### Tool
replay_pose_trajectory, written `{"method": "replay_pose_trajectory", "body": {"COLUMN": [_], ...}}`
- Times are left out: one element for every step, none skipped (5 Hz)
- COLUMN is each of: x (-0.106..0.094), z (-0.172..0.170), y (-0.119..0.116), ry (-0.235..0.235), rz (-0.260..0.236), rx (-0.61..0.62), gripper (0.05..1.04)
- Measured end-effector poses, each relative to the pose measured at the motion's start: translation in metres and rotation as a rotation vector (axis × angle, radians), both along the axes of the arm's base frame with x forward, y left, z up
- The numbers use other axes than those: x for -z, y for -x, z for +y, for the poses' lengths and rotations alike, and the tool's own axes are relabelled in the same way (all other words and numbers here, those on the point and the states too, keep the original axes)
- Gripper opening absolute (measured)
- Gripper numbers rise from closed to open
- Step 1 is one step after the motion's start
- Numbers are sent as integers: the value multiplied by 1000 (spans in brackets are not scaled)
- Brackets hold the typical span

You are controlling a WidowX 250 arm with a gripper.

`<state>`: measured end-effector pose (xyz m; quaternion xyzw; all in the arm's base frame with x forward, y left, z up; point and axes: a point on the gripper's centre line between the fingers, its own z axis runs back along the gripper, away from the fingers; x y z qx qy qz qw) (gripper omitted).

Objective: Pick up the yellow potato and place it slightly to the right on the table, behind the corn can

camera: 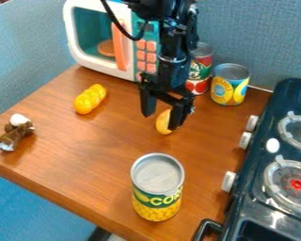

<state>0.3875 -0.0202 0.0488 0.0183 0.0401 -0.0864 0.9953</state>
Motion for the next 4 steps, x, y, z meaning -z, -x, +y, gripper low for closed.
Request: {"method": "replay_pose_trajectory", "body": {"x": [13,27,26,27], "z": [-2,-9,-13,-9], "y": [-9,-15,-18,-15], "ry": [9,45,64,38], "rz": [33,76,98,114], "rx": [-37,-82,-109,-120], "gripper": [1001,1001,943,705]}}
